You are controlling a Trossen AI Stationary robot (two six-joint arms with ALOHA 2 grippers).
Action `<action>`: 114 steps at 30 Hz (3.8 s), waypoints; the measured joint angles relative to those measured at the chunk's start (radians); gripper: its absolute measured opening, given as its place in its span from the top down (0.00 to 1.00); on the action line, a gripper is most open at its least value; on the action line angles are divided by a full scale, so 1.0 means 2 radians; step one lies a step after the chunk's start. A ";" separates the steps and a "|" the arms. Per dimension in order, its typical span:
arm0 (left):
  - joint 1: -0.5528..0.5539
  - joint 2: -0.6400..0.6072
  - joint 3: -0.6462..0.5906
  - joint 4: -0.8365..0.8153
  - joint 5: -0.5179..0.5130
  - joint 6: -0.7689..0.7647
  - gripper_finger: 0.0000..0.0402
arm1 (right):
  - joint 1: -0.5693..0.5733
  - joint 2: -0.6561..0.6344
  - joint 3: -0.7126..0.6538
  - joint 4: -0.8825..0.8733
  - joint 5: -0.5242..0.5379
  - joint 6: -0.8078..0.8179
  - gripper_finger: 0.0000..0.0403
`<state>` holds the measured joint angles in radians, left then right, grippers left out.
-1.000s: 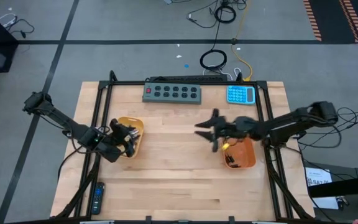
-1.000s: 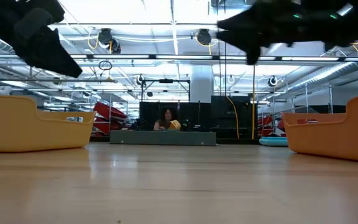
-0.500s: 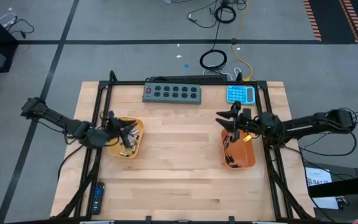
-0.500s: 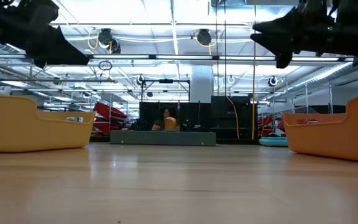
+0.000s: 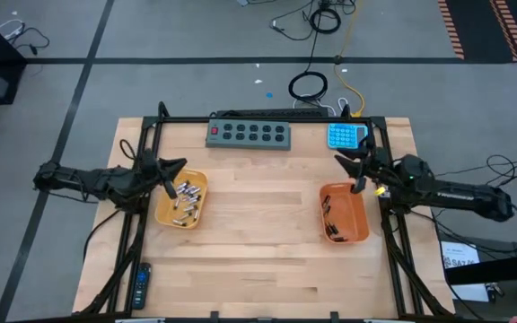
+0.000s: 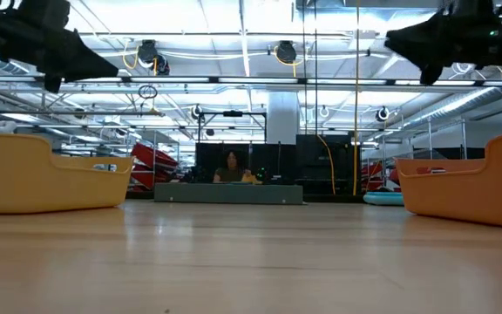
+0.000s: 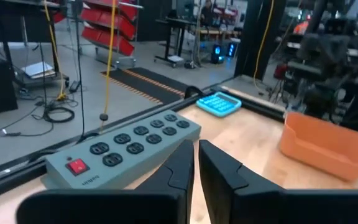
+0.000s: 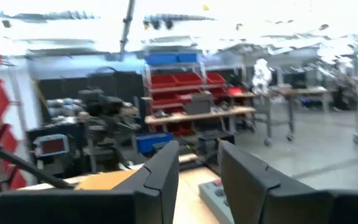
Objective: Sort batteries
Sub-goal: Return to Home Position
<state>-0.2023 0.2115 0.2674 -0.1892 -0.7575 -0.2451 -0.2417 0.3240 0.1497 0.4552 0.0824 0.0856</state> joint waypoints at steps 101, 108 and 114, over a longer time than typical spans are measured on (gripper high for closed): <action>0.019 -0.105 -0.132 0.113 0.292 0.139 0.92 | -0.002 -0.159 -0.067 -0.089 0.089 -0.075 0.85; 0.019 -0.105 -0.132 0.113 0.292 0.139 0.92 | -0.002 -0.159 -0.067 -0.088 0.089 -0.075 0.85; 0.019 -0.105 -0.132 0.113 0.292 0.139 0.92 | -0.002 -0.159 -0.067 -0.088 0.089 -0.075 0.85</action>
<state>-0.1646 0.0006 0.0044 0.0368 -0.1726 0.0334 -0.2451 0.0067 0.0151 0.2783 0.2600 -0.0643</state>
